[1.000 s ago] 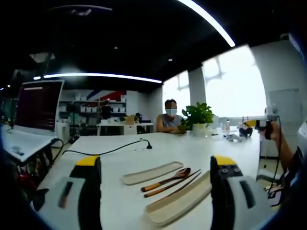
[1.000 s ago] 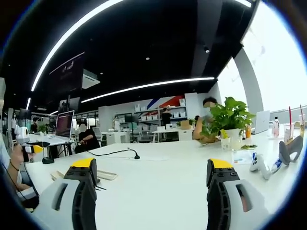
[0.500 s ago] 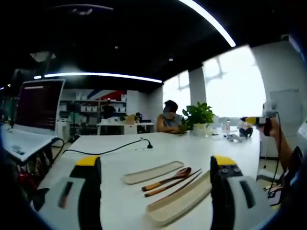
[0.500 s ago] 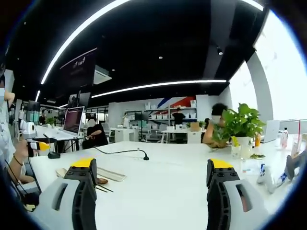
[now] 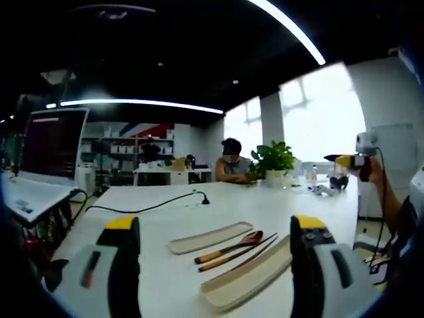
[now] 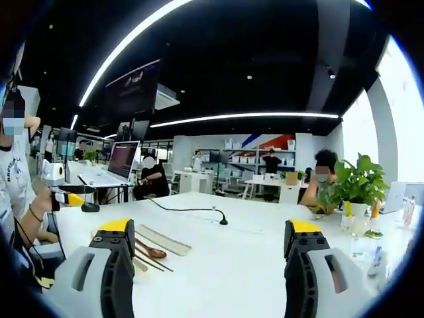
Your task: Arrange the utensils inside the cutlery case until each visible utensil rests in its matching compartment.
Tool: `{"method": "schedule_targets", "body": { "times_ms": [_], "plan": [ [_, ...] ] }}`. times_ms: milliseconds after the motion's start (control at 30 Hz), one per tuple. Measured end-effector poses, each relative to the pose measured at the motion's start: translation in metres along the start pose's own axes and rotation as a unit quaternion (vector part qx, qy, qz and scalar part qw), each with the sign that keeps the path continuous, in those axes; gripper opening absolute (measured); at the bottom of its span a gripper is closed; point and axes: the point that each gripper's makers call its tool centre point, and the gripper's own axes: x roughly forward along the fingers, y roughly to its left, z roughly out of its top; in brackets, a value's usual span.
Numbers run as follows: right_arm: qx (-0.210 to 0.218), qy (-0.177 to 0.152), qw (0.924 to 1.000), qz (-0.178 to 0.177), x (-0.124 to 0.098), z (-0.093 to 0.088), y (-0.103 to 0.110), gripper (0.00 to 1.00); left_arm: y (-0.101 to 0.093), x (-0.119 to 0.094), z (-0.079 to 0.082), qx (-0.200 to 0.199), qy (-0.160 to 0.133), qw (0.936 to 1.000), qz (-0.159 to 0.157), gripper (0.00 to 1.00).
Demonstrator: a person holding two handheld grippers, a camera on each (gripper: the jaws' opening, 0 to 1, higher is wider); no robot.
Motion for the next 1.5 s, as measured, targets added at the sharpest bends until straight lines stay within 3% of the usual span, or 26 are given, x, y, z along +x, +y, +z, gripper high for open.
{"method": "schedule_targets", "body": {
  "times_ms": [467,767,900,1033,1133,1300,1500],
  "plan": [
    [-0.042,0.035,0.9935,0.1,0.033,0.004,0.044,0.91,-0.002,0.001,-0.003,-0.006,0.006,0.9999,-0.01,0.95],
    [-0.069,0.063,0.9858,0.14,0.059,-0.008,0.056,0.87,-0.008,0.005,-0.007,0.001,0.015,0.9997,-0.018,0.94],
    [-0.072,0.069,0.9834,0.152,0.069,-0.015,0.055,0.87,-0.008,0.006,-0.003,-0.01,0.008,0.9995,-0.029,0.86],
    [-0.077,0.073,0.9813,0.161,0.076,-0.022,0.058,0.85,-0.009,0.011,-0.001,-0.023,0.011,0.9989,-0.038,0.85],
    [-0.082,0.08,0.9791,0.168,0.079,-0.027,0.062,0.85,-0.011,0.014,0.002,-0.023,0.015,0.9984,-0.05,0.77],
    [-0.082,0.092,0.977,0.174,0.085,-0.035,0.065,0.84,-0.008,0.021,0.008,0.007,0.029,0.9975,-0.063,0.71],
    [-0.083,0.11,0.9752,0.174,0.092,-0.046,0.064,0.84,-0.012,0.035,0.01,0.08,0.073,0.9898,-0.092,0.73]
  ]
}}
